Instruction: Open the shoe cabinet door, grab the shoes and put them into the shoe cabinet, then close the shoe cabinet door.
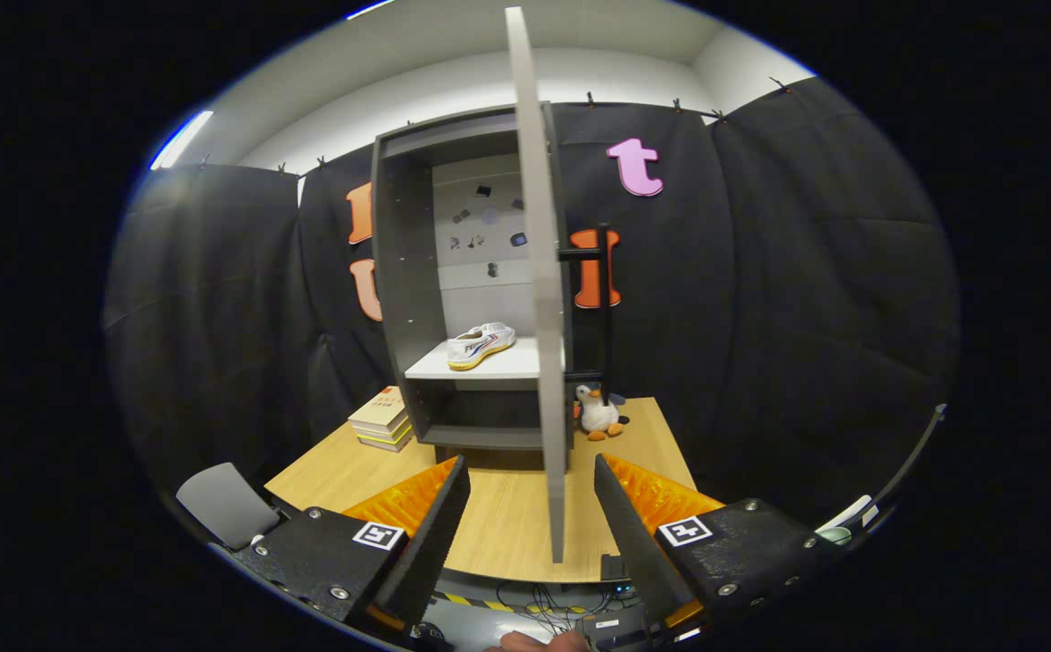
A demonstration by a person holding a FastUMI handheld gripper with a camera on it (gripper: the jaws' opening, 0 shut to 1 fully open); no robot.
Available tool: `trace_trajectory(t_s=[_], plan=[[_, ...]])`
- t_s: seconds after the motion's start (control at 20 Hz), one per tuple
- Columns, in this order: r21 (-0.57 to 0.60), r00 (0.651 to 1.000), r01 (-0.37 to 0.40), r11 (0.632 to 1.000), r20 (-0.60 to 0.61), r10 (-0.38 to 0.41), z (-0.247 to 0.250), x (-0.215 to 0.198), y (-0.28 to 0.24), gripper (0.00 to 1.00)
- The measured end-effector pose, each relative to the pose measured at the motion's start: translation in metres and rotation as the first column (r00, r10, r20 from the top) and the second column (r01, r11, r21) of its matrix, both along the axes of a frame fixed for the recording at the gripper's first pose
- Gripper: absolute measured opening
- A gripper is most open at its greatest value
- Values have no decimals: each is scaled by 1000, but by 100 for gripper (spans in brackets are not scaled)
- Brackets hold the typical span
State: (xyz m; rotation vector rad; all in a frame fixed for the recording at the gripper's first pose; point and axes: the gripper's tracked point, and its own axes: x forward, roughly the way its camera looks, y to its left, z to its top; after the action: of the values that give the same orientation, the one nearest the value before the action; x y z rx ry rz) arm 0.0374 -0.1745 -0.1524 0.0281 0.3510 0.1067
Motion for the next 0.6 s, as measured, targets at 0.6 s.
trace_trajectory(t_s=[0.6], plan=[[78, 995, 69, 995, 65, -74, 30, 74, -40, 90]])
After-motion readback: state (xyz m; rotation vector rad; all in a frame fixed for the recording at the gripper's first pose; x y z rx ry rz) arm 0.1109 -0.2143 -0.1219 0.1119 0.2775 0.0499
